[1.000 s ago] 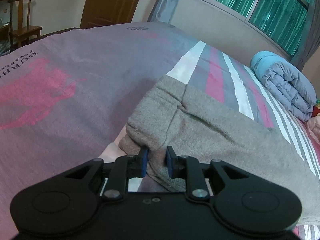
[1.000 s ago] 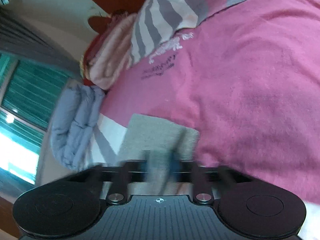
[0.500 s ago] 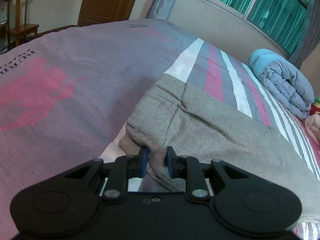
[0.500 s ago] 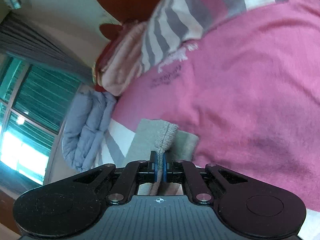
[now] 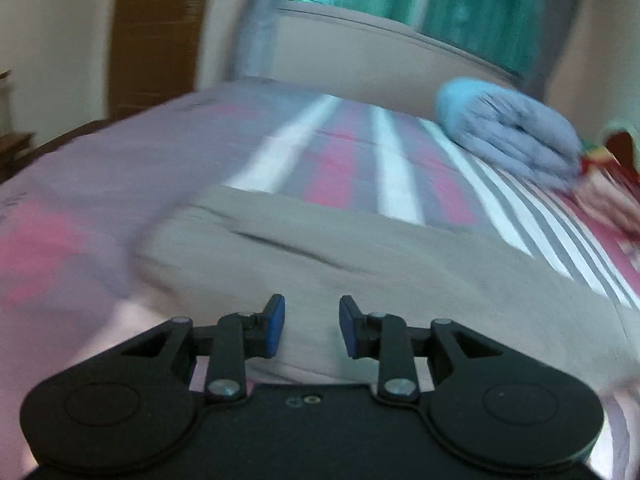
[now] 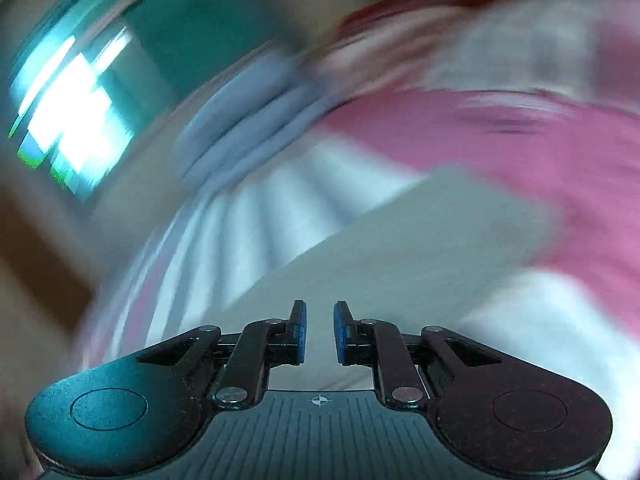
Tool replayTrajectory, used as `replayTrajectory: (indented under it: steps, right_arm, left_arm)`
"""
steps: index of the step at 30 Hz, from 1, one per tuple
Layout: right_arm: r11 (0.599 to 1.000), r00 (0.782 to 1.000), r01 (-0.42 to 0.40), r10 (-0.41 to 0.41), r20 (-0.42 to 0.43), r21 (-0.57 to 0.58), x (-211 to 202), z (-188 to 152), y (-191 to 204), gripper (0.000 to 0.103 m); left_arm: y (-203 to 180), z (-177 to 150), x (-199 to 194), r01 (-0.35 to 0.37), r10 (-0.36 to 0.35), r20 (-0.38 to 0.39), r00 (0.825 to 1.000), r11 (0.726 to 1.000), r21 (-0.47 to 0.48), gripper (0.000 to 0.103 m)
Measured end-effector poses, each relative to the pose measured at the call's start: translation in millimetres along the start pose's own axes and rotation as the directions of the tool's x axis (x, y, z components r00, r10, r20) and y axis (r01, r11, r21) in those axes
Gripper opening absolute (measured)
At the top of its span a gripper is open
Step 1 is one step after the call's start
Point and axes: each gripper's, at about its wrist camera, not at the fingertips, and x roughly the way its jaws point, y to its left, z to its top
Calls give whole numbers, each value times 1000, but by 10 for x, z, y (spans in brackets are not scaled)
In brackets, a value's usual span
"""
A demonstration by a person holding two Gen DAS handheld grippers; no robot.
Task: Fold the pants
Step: 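Release the pants with the left gripper and move both tools back over the bundle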
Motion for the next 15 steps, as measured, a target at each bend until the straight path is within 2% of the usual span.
replayTrajectory:
  steps: [2,5,7,8,10,11,12,15]
  right_arm:
    - [987,994,-57,41,-105,-148,239,-136,457,15]
    - [950,981,-83,25,-192,-300,437,-448,913,15]
    - [922,946,-72,-57,-318,-379,567,-655,1000,14]
    - [908,950,-79,-56,-308,-411,511,-712,1006,14]
    - [911,951,-88,-43,-306,-403,409,-696,998,15]
    - [914,962,-103,-9,-272,-393,338,-673,998,15]
    - [914,971,-125,33,-238,-386,261,-665,1003,15]
    - [906,974,-158,78,-212,-393,436,-616,1279,15]
  left_arm:
    - [-243,-109,84,27,-25,-31,999,998,48,22]
    - [-392,-322,182,9,2,-82,997,992,129,23]
    - [-332,-345,114,33,-22,-79,997,990,136,24]
    - [-293,-311,59,42,-33,-75,997,991,126,25]
    - [-234,-186,-25,47,-46,-20,999,993,107,24]
    - [-225,-111,-16,48,-48,-3,999,993,104,25]
    - [-204,-4,22,48,-49,9,999,995,92,28]
    - [-182,242,231,16,-17,23,1000,997,69,38]
